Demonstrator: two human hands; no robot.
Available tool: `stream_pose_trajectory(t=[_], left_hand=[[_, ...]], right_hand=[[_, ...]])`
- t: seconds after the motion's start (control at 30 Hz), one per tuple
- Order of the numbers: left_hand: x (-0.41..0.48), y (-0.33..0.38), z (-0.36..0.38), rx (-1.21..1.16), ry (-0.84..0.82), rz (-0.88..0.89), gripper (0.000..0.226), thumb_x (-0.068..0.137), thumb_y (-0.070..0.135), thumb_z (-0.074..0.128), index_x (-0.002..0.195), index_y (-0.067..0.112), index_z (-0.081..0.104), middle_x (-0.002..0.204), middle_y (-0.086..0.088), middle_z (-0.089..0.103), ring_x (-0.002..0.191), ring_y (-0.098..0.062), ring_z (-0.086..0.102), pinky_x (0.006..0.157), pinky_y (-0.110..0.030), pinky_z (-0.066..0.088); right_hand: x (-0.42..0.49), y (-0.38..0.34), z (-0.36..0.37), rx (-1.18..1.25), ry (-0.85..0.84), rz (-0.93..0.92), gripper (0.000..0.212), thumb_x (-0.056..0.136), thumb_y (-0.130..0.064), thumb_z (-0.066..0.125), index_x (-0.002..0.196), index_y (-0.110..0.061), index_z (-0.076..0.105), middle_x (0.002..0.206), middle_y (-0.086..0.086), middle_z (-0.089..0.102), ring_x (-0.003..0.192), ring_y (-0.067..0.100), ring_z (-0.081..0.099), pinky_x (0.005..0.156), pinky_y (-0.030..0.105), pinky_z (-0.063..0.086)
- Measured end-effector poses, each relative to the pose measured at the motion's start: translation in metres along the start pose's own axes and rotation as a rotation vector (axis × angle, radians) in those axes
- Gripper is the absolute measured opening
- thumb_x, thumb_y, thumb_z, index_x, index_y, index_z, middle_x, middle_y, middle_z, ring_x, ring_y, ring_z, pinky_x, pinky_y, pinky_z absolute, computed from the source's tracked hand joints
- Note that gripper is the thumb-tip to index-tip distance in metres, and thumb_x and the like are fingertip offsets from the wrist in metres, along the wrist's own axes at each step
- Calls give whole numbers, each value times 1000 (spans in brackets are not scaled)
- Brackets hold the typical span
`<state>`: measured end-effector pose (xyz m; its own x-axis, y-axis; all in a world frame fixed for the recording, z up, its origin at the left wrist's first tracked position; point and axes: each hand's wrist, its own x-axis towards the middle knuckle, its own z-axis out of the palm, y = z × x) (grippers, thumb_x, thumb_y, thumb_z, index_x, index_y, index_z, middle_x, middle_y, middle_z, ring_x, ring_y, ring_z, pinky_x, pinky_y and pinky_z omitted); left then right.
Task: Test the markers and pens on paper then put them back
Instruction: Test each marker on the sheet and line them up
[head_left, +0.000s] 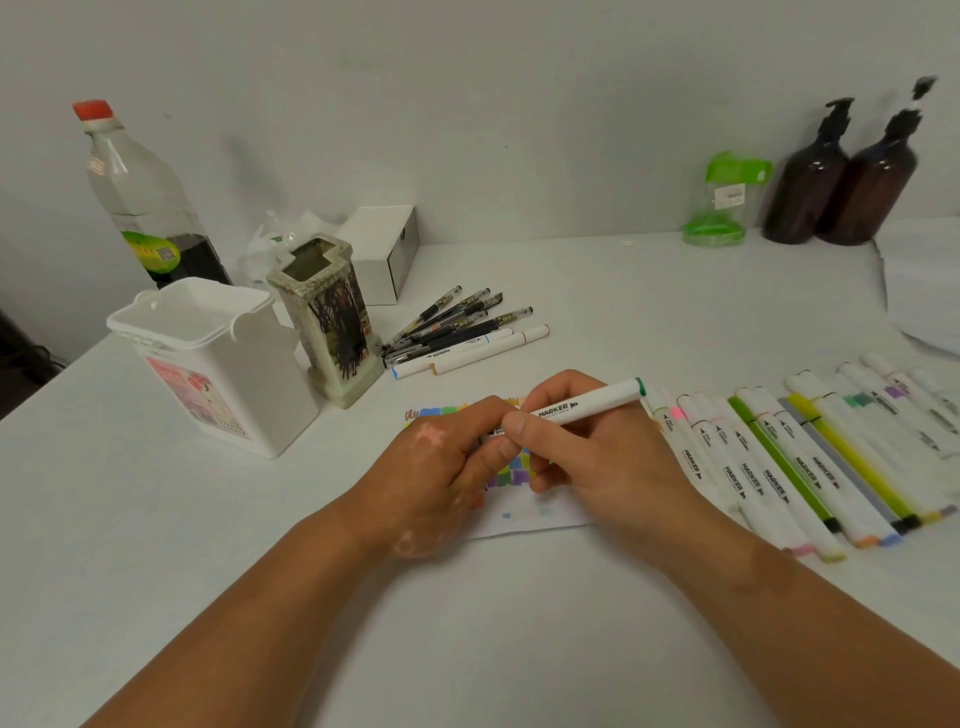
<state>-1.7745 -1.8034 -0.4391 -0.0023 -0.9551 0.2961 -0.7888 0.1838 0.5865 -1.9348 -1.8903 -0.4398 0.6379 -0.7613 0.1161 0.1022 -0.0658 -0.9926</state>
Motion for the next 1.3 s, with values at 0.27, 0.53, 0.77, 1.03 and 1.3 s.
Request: stream_pose_trajectory(t=[0.27, 0.53, 0.77, 1.03, 1.3], left_hand=[[0, -2, -2, 17, 14, 47, 25, 100, 38, 48, 117, 28, 64, 64, 19, 53, 58, -4, 56, 57, -7, 37], [-5, -31, -16, 144, -13, -125, 31, 85, 56, 57, 110, 39, 67, 82, 17, 55, 82, -3, 54, 67, -9, 41], [-3, -36, -10, 195, -20, -198, 25, 79, 55, 72, 100, 41, 70, 76, 13, 55, 67, -10, 52, 58, -17, 40], [-3, -37, -10, 190, -14, -220, 27, 79, 56, 73, 101, 40, 70, 77, 13, 53, 67, -10, 51, 58, -14, 36], [-3, -37, -10, 178, -26, -237, 26, 78, 54, 74, 100, 42, 69, 78, 14, 54, 67, -8, 51, 58, -16, 40]], right_hand=[[0, 0, 2, -11, 25, 2, 11, 78, -30, 75, 75, -23, 66, 57, 0, 63, 53, 15, 61, 51, 29, 53], [0, -8, -12, 141, 157, 92, 24, 73, -24, 57, 79, -16, 79, 61, 10, 67, 53, 21, 64, 45, 29, 52], [-8, 0, 1, -262, -46, 116, 10, 80, -16, 72, 73, -24, 70, 54, -1, 63, 45, 9, 58, 44, 20, 45], [-10, 7, 5, -494, -67, 95, 8, 80, -24, 74, 78, -31, 71, 58, -7, 66, 48, 2, 57, 47, 17, 43], [-12, 3, 7, -537, -107, 115, 9, 80, -21, 74, 76, -29, 71, 57, -12, 65, 49, 1, 56, 47, 18, 43]])
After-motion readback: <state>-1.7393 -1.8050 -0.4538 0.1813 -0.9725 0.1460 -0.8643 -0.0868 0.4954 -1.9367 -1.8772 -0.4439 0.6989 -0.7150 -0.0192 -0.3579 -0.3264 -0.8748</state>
